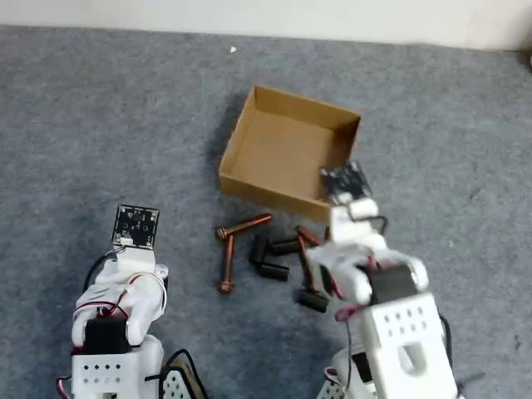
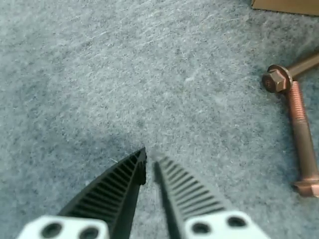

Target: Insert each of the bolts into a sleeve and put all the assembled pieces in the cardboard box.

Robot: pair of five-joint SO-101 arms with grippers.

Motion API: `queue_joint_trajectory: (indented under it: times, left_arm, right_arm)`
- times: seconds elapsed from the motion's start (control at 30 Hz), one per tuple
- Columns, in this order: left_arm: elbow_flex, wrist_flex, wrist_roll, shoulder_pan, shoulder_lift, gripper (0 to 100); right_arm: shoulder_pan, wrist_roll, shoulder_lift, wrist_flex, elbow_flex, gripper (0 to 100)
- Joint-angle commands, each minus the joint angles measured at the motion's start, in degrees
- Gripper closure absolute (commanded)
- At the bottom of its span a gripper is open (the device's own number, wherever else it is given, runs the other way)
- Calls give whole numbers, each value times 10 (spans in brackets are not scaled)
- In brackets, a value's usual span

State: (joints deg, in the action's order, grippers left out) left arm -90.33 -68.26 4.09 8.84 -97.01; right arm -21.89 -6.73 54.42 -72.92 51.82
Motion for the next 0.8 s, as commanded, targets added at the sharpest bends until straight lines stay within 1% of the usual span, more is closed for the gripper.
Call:
queue_joint_trajectory:
  times: [0.0,0.07,0.2,0.3,0.47,0.63,0.77]
  left_arm:
    - [22,-4,1,7,-3,818]
    - [21,-4,1,7,-3,790]
    - [21,-4,2,11,-3,787]
    - [15,0,3,43,-3,787]
    - [15,0,3,80,-3,785]
    - [15,0,3,80,-3,785]
    - [15,0,3,79,-3,785]
  right_arm:
    - [-67,8,-62,-1,-51,878]
    - [-103,10,-85,-1,-54,878]
    - [-153,10,-135,18,-69,878]
    - [-174,18,-188,51,-82,878]
    - [-180,135,-273,123,-120,878]
    - [-204,228,-360,135,-164,878]
    - [-211,268,-429,135,-197,878]
